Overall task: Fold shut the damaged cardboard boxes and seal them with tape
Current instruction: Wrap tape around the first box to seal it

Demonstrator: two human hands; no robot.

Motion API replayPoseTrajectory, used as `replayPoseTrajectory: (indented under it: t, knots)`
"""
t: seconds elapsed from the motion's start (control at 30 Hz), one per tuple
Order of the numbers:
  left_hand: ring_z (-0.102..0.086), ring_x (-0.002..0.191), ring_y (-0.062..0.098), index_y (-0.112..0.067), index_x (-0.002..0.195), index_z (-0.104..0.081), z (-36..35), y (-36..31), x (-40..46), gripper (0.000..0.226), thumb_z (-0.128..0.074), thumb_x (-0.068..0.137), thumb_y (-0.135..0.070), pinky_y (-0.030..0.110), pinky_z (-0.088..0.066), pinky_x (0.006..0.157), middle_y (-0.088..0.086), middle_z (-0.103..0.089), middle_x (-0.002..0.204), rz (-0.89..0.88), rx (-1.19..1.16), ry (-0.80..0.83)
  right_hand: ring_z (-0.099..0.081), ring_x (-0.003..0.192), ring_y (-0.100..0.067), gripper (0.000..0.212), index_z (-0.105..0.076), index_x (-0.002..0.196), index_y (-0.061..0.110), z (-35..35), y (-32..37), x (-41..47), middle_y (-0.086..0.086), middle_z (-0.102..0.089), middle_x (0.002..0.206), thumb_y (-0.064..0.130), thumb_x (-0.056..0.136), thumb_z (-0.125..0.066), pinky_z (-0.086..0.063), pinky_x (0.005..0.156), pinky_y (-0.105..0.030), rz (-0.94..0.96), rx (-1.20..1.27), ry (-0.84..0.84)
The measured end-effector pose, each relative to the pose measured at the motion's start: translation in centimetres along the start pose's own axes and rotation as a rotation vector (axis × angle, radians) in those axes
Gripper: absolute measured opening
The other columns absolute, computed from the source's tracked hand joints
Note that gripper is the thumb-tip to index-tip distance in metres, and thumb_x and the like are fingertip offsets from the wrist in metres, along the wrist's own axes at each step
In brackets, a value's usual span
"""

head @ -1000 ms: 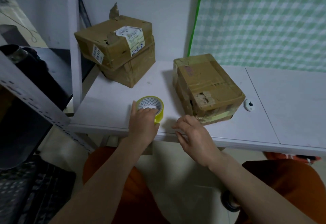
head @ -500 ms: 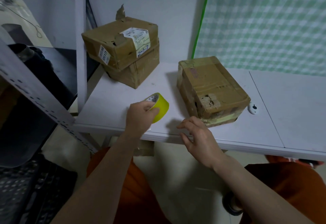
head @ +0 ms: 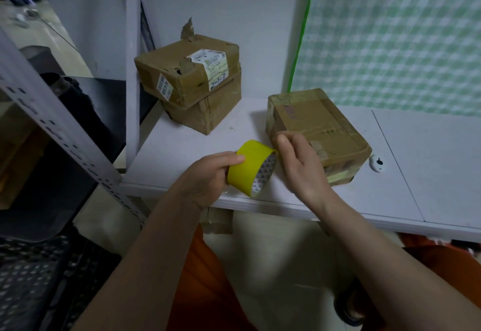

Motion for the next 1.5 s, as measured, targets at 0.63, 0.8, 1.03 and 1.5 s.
replayPoseTrajectory:
  t: [0.63,0.8,1.03,1.5]
  knots:
    - [-0.056,0.106,0.034,0.006,0.136,-0.044,-4.2,-0.7,-1.0,0.042,-0.041,0.1,-0.016,0.047,-0.046,0.094,0.025,-0.053,0.129,0.034,-0.227,-0.107,-0.052,0.117,-0.013,0.035,-0.063,0.118,0.009,0.9,0.2,-1.7,-0.004,-0.061,0.122,0.025,0.097,-0.04,-0.038,0.101,-0.024,0.487,-0.079,0.047]
    - [-0.057,0.114,0.032,-0.002,0.135,-0.047,-5.1,-0.8,-1.0,0.043,-0.053,0.095,-0.017,0.047,-0.048,0.092,0.018,-0.058,0.128,0.04,-0.278,-0.149,-0.058,0.081,-0.009,0.02,-0.062,0.098,0.011,1.1,0.6,-1.4,0.002,-0.062,0.089,0.027,0.096,-0.052,-0.045,0.07,-0.022,0.128,0.103,-0.081]
    - [-0.061,0.102,0.026,-0.001,0.119,-0.056,-6.5,-1.0,-1.0,0.029,-0.056,0.094,-0.016,0.043,-0.048,0.093,0.015,-0.063,0.113,0.035,-0.341,-0.155,-0.029,0.05,-0.013,0.041,-0.043,0.06,0.008,1.5,1.0,-0.9,-0.003,-0.03,0.054,0.028,0.092,-0.06,-0.025,0.047,-0.022,-0.142,0.453,0.106]
    - [-0.066,0.09,0.023,0.004,0.122,-0.055,-6.7,-0.2,-1.1,0.034,-0.057,0.092,-0.013,0.036,-0.057,0.074,0.017,-0.066,0.105,-0.003,-0.284,-0.163,-0.046,0.048,-0.003,0.028,-0.056,0.065,0.011,2.2,0.2,-2.2,0.006,-0.052,0.052,0.011,0.092,-0.056,-0.038,0.047,-0.012,-0.257,0.631,0.194]
Point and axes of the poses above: each hand's wrist, its own x-axis towards the middle knuckle, its own z-axis out of the back of the hand, y = z × x, the point moved 2 cm from there along x, towards the middle knuckle
